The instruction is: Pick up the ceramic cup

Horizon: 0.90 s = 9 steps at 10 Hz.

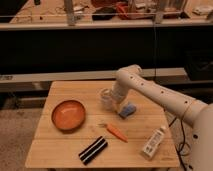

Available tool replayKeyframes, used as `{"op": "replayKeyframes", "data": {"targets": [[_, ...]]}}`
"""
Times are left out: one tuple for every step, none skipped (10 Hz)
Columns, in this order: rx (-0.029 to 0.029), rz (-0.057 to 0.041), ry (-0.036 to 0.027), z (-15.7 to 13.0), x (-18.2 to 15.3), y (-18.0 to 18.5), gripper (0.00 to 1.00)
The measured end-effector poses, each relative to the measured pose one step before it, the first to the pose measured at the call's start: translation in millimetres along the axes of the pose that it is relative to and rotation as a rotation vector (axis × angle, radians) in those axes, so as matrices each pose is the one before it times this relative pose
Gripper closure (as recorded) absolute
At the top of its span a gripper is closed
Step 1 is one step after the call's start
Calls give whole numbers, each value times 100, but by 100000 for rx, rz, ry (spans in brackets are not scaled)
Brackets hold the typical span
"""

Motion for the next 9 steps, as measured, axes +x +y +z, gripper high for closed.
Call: {"op": "replayKeyframes", "data": {"targets": [[-420, -496, -203, 97, -53, -29, 20], [-376, -508, -159, 97, -75, -82, 20], [-213, -332, -117, 81, 2, -25, 22], [-93, -202, -77, 8, 100, 67, 28], [-109, -100, -60, 33, 73, 64, 32], [-363, -425, -107, 81, 23, 45, 36], [-207, -537, -109, 73, -82, -102, 36], [-150, -581, -162, 111, -45, -124, 40], [9, -229, -144, 44, 142, 57, 52]]}}
